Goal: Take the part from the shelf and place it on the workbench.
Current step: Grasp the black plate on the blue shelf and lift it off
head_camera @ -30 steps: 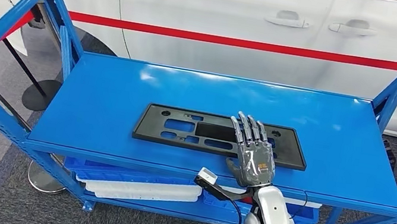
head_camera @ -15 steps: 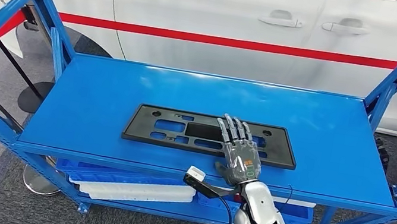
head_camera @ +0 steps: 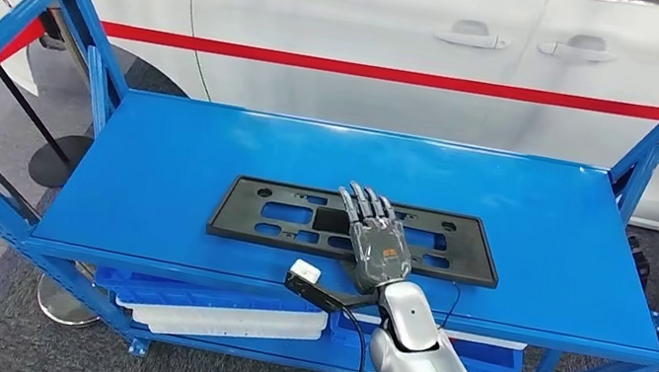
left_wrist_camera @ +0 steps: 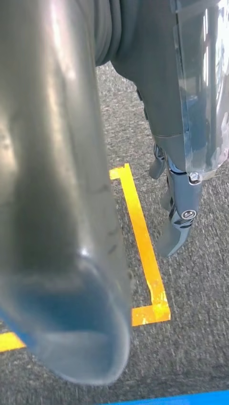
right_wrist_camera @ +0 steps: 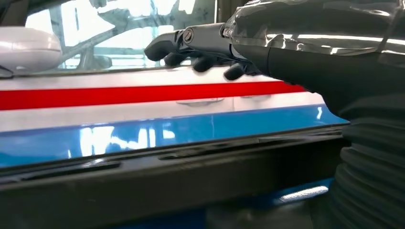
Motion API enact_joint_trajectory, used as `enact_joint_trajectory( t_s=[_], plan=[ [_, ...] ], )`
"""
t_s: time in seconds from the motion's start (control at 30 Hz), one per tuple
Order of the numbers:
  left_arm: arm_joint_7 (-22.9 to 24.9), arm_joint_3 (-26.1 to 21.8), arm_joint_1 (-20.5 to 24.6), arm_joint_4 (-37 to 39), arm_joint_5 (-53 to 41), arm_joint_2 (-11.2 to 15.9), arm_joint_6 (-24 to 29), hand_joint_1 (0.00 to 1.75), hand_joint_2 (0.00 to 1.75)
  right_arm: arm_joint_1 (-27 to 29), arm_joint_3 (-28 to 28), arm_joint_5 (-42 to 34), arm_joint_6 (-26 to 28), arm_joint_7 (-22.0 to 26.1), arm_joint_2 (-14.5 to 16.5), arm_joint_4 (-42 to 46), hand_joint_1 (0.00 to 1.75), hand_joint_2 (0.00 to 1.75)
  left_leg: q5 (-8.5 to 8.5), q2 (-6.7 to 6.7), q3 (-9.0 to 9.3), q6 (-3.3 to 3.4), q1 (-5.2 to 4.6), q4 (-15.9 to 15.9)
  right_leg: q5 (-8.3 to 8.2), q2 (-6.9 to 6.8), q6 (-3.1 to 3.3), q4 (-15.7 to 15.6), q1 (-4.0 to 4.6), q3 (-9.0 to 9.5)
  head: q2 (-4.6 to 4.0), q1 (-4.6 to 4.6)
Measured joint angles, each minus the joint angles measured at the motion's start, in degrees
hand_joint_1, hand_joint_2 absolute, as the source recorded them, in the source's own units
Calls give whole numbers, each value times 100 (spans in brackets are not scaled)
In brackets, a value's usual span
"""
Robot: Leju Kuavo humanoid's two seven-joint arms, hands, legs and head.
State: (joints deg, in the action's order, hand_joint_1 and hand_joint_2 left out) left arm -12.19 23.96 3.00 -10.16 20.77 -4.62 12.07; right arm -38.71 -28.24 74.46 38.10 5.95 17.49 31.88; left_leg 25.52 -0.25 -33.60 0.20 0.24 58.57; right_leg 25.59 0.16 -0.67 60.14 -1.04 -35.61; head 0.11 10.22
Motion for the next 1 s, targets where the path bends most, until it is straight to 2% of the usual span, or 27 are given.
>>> enact_joint_trajectory(
  t_s=[0.1,0.13,0.2,0.27,0.3,0.33,0.37,0.43,0.5,0.6,0.67,0.7,0.77,0.8,0.83,0.87,0.93,1.0],
  plan=[
    [21,-4,-1,0,14,-10,14,0,0,-110,-75,-13,-23,-50,112,-189,175,175,29,0,-13,-94,12,24,8,8,125,-30,22,1,2,3],
    [25,-8,-1,0,19,-13,23,0,0,-141,-98,-17,-33,-59,144,-227,175,175,88,2,-43,-123,23,101,1,5,160,-44,14,10,1,3],
    [32,-19,0,0,21,-14,37,0,0,-200,-130,-34,-47,-68,203,-296,175,175,367,5,-262,-175,40,589,-2,-4,217,-63,6,26,1,3],
    [48,-34,-6,0,21,-18,45,0,0,-230,-144,-61,-50,-75,229,-370,175,175,673,5,-621,-206,46,1327,7,-9,244,-63,21,29,1,3],
    [58,-42,-14,0,21,-20,48,0,0,-233,-149,-80,-49,-79,233,-406,175,175,713,5,-742,-212,47,1553,10,-8,249,-62,28,32,1,3],
    [66,-48,-21,0,21,-22,50,0,0,-235,-152,-104,-48,-85,232,-436,175,175,642,5,-765,-209,47,1567,14,-4,250,-61,33,38,0,3],
    [70,-51,-26,0,21,-24,50,0,0,-240,-154,-129,-44,-89,232,-460,175,175,475,5,-684,-196,47,1364,18,3,247,-61,36,48,0,3],
    [66,-56,-27,0,20,-23,50,0,0,-260,-154,-192,-34,-92,229,-492,175,175,88,4,-334,-147,37,604,32,18,224,-61,44,71,0,3],
    [48,-57,-21,0,19,-24,50,0,0,-279,-152,-273,-8,-76,216,-511,175,175,-55,-3,-105,-93,10,98,37,26,177,-59,58,66,0,3],
    [27,-59,-26,0,20,-26,50,0,0,-295,-144,-372,42,-32,184,-525,175,175,-56,-2,-63,-4,4,-16,31,28,80,-77,61,67,1,3],
    [17,-60,-25,0,21,-30,50,0,0,-306,-130,-430,50,0,165,-529,175,175,-90,10,-28,74,32,-82,167,20,20,108,63,-6,1,2],
    [12,-60,-21,0,21,-32,48,0,0,-308,-121,-469,52,26,152,-531,175,175,-100,15,-16,102,42,-103,316,16,1,365,61,-127,1,2],
    [5,-60,-17,0,21,-33,45,0,0,-301,-104,-564,60,98,117,-537,175,175,-97,16,-16,129,37,-104,651,14,-22,1112,60,-500,1,1],
    [3,-60,-19,0,21,-33,44,0,0,-292,-97,-606,66,135,96,-540,175,175,-92,15,-14,133,35,-100,721,14,-31,1386,56,-642,1,1],
    [3,-60,-23,0,21,-33,44,0,0,-285,-90,-637,71,163,76,-540,175,175,-87,13,-11,133,35,-95,687,13,-34,1475,50,-698,1,1],
    [3,-60,-25,0,21,-33,43,0,0,-285,-83,-655,75,181,63,-540,175,175,-80,10,-6,128,35,-85,545,12,-32,1328,42,-636,2,1],
    [2,-60,-24,0,21,-37,40,0,0,-304,-72,-671,82,195,51,-537,175,175,-50,2,-1,97,30,-49,170,8,-7,595,34,-285,1,1],
    [2,-60,-19,0,21,-38,39,0,0,-323,-66,-682,92,209,48,-532,175,175,-14,-5,-11,44,9,-5,-7,6,36,39,47,-20,1,1]
  ],
)
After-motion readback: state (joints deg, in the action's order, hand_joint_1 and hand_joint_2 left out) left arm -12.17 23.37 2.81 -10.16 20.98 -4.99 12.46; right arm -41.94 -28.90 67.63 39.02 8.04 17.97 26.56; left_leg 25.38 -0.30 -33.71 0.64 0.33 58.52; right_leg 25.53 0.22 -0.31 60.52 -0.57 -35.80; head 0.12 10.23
